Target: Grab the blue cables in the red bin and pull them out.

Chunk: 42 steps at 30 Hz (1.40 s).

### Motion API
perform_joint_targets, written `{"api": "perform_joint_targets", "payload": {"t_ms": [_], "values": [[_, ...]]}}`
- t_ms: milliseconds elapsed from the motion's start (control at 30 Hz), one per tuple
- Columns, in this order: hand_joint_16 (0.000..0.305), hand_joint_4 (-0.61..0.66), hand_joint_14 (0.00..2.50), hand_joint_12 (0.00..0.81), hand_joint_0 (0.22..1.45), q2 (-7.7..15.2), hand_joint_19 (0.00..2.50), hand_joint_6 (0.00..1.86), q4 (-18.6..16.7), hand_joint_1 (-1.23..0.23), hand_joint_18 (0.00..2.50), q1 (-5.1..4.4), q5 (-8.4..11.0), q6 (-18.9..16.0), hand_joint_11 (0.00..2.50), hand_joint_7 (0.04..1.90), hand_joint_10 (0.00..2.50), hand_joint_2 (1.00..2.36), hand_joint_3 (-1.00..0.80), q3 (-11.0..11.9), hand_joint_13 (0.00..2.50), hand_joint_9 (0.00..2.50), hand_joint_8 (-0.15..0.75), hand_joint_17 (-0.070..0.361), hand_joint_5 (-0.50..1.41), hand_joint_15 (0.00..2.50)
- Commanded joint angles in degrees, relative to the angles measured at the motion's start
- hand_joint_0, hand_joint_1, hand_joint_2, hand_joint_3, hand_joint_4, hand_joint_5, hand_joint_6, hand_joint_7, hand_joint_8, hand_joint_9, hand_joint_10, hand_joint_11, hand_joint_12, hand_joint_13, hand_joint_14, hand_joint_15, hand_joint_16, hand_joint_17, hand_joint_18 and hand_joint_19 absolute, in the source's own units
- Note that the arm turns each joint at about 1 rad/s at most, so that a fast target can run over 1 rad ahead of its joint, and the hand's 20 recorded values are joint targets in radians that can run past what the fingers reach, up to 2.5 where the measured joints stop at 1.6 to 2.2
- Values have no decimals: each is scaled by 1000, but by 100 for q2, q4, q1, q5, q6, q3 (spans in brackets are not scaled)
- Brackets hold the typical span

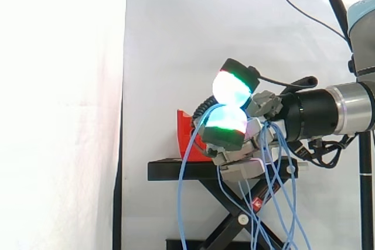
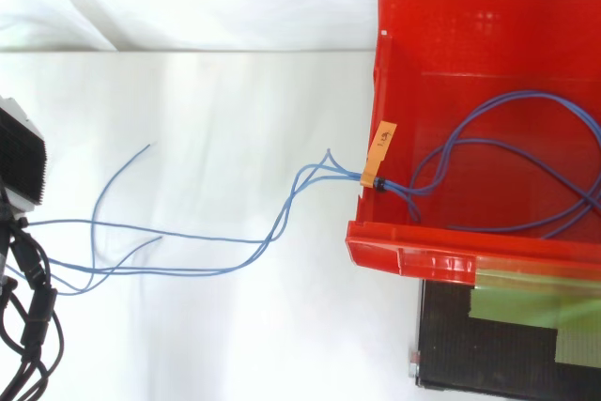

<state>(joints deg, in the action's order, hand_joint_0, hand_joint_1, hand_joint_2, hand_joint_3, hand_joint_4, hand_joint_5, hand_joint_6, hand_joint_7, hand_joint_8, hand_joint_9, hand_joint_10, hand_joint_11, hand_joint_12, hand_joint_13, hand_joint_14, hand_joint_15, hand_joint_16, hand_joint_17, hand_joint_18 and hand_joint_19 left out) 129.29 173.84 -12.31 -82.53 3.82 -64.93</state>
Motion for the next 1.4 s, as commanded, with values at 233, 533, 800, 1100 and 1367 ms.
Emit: {"api": "perform_joint_targets", "payload": {"t_ms": [233,533,800,1100,1367], "values": [[31,174,2500,312,1019,0,1182,793,1,-914,1321,-8,0,0,1292,476,800,1000,-1000,7,1097,1336,239,70,869,667],[31,171,2500,311,1018,0,1192,791,1,-914,1322,1,0,0,1289,476,800,1000,-1000,-2,1100,1337,246,70,869,652],[31,169,2500,311,1017,0,1188,801,1,-916,1329,1,0,0,1287,475,803,1000,-1000,-2,1100,1335,240,70,868,669],[31,185,2500,311,1023,0,1215,1014,1,-929,1339,1,0,0,1277,391,828,1004,-894,7,1098,1330,241,70,828,667],[32,192,2500,321,1024,0,1218,1054,1,-928,1339,1,0,0,1254,369,845,1005,-894,7,1102,1328,250,71,823,674]]}}
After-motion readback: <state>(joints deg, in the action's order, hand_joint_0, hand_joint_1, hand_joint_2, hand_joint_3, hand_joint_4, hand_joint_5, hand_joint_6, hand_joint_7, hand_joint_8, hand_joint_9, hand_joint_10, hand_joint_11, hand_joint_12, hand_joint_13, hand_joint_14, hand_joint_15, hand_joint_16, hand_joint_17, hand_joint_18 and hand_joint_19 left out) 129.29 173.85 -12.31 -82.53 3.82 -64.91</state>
